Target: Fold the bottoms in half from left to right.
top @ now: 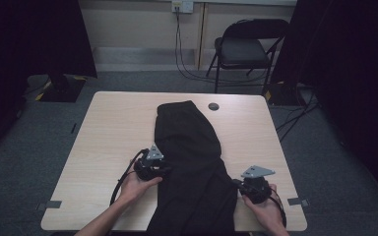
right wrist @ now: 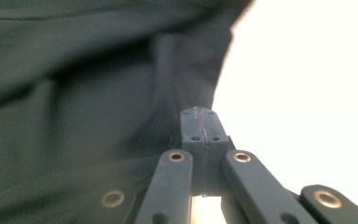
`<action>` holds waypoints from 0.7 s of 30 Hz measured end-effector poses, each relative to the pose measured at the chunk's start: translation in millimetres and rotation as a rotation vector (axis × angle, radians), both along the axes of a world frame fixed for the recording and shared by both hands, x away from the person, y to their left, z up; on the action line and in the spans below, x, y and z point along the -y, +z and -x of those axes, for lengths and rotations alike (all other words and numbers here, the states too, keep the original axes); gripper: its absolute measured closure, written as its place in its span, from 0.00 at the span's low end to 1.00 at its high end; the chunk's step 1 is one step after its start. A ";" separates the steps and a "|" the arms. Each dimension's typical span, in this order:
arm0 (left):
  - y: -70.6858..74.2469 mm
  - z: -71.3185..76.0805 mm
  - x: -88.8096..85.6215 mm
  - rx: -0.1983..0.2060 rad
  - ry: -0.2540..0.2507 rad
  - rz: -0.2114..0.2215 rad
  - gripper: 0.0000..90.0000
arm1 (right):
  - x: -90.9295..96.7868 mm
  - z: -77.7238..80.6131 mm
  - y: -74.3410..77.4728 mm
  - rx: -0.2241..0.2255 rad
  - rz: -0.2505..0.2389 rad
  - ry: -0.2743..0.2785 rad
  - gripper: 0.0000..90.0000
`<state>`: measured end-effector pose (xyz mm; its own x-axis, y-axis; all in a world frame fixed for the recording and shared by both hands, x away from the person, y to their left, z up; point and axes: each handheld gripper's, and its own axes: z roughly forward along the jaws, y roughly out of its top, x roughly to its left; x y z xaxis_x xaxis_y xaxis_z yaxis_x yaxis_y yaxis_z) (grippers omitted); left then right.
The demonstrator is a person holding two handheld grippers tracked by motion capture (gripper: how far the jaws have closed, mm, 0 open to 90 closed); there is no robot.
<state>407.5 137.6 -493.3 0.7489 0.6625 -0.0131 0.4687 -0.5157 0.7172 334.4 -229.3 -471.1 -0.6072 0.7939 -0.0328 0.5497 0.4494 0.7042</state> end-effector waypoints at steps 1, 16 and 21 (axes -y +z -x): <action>0.0 0.0 0.0 0.000 0.000 0.000 0.68 | 0.0 0.0 0.0 0.000 0.000 0.000 1.00; -1.7 0.6 -1.4 0.011 0.008 0.020 0.68 | -86.1 7.2 20.7 0.073 -0.120 0.264 0.55; -2.3 0.0 -2.3 0.011 0.006 0.025 0.68 | -164.6 -1.0 -4.6 0.000 -0.074 0.517 0.42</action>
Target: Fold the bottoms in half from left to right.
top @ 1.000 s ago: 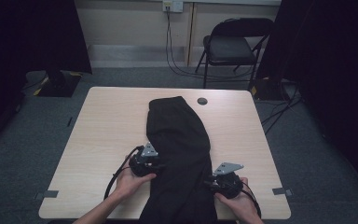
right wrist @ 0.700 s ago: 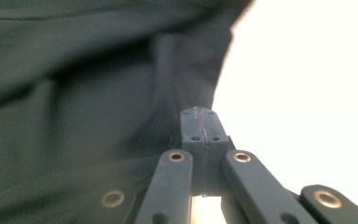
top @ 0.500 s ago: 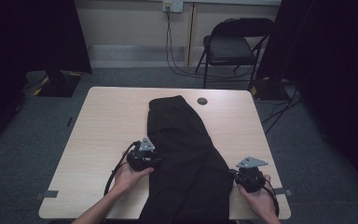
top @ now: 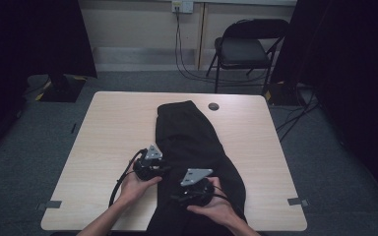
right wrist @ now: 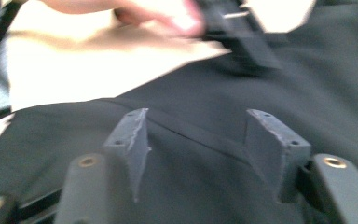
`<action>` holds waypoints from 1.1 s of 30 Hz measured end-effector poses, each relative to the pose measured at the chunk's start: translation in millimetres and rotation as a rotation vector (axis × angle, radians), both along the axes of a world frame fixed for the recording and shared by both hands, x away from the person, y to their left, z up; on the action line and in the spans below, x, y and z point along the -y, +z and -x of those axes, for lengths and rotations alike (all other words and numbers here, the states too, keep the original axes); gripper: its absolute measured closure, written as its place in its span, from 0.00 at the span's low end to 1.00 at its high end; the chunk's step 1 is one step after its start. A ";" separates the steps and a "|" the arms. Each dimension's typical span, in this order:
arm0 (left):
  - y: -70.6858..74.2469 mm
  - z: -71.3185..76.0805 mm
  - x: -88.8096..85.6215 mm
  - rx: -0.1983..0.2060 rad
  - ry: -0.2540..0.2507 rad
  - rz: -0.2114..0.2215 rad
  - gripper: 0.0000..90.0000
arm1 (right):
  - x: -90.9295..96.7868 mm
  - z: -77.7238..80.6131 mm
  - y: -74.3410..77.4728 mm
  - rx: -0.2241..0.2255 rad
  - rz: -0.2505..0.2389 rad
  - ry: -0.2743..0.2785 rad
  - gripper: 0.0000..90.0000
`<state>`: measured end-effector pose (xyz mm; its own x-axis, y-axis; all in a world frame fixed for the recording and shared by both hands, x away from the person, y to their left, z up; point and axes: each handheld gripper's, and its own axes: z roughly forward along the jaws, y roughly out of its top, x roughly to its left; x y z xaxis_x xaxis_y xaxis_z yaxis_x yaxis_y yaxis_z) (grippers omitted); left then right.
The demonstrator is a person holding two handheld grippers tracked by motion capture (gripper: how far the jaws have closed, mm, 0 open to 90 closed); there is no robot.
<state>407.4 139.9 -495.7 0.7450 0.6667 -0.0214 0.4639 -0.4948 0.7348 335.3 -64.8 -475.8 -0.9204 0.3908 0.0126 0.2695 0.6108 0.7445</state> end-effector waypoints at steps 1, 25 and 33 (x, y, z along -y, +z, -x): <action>-0.1 0.0 -0.1 0.000 -0.001 0.002 0.68 | 0.0 0.0 0.0 0.000 0.000 0.000 0.42; -0.5 -1.1 -0.3 0.007 0.010 0.003 0.70 | 140.6 45.3 9.3 -0.014 0.026 -0.213 1.00; -1.4 -0.1 -0.4 0.008 0.009 0.013 0.67 | 150.8 40.5 18.4 -0.010 -0.032 -0.273 0.69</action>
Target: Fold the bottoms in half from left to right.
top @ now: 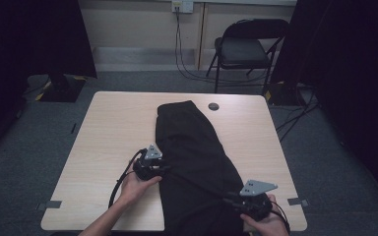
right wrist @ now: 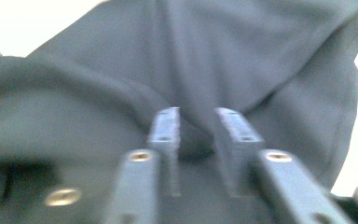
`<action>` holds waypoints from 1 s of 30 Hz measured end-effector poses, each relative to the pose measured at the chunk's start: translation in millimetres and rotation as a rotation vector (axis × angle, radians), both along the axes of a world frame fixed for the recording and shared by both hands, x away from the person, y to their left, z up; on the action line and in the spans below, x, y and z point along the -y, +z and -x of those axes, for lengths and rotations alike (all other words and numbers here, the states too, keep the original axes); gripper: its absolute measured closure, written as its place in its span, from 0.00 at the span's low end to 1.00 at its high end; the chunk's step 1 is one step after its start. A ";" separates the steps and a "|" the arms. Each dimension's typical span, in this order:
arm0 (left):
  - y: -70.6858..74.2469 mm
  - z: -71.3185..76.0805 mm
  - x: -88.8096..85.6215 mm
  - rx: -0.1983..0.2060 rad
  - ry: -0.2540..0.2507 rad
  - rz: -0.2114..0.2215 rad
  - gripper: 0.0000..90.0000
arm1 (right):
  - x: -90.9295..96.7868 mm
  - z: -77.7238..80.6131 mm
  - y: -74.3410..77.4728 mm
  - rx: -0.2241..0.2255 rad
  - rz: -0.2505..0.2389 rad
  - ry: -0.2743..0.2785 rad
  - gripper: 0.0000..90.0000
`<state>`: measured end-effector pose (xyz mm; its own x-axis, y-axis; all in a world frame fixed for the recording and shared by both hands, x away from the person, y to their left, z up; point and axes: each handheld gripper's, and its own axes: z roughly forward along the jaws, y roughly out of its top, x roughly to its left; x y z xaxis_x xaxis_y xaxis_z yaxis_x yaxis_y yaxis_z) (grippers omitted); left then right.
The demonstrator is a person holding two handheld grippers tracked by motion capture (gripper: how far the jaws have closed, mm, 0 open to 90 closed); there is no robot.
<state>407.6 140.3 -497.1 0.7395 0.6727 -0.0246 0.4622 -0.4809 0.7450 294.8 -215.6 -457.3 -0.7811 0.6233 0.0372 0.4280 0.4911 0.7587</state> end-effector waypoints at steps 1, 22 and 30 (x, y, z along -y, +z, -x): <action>-0.2 0.6 0.5 0.000 -0.006 0.002 0.67 | -2.7 -6.7 3.7 0.007 -0.017 -0.016 0.65; 9.1 15.4 15.9 0.025 -0.078 0.038 0.47 | -13.5 -78.5 0.9 0.080 0.011 -0.232 1.00; -0.6 18.3 27.4 -0.004 -0.120 -0.009 0.46 | 4.1 -88.6 -27.8 -0.007 0.108 -0.287 0.98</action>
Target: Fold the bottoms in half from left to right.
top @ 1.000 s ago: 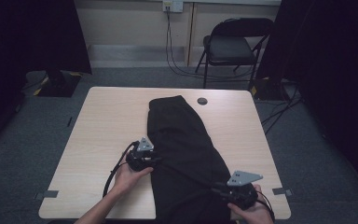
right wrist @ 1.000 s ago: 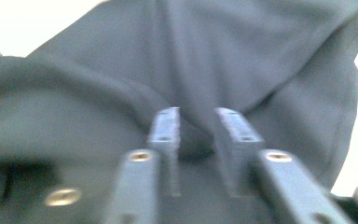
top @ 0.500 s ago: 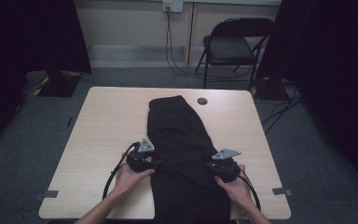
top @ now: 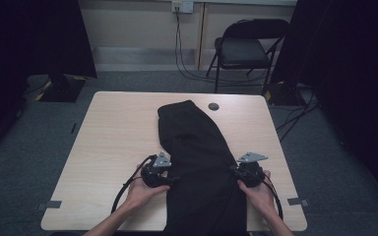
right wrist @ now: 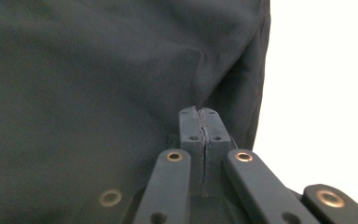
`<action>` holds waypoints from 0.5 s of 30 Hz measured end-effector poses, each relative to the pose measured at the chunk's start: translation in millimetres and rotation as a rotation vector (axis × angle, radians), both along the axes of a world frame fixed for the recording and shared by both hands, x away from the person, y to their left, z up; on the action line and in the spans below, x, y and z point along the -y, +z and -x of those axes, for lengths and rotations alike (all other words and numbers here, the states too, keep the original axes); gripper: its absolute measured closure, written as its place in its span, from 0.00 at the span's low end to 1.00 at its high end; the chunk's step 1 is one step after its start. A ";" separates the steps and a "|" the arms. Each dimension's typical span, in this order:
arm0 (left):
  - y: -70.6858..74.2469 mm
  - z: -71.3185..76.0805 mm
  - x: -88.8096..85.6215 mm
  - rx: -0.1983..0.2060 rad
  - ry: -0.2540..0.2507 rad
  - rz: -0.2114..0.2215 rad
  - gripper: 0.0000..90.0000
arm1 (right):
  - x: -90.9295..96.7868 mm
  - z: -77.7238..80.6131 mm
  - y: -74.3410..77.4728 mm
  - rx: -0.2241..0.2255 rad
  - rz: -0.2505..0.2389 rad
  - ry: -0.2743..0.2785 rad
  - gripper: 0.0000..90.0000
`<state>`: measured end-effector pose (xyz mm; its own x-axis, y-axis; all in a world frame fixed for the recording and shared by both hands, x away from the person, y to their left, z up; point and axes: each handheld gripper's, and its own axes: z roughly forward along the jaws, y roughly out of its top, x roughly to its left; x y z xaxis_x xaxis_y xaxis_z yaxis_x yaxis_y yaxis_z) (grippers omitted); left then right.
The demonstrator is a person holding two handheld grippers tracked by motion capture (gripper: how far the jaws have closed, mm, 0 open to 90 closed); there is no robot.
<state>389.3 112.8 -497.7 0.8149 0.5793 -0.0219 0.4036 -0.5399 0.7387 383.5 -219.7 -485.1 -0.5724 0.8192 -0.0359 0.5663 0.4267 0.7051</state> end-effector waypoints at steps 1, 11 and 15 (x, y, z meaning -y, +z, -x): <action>0.0 0.3 0.4 0.001 0.000 -0.003 0.45 | -2.1 0.1 -2.1 -0.007 0.045 -0.019 0.85; 2.0 5.0 -1.7 -0.003 0.027 -0.031 0.46 | -20.7 -7.7 22.4 0.107 -0.058 0.031 0.63; 5.2 12.0 -8.9 -0.025 0.018 -0.058 0.46 | -43.2 -21.8 15.0 0.104 -0.040 0.077 0.64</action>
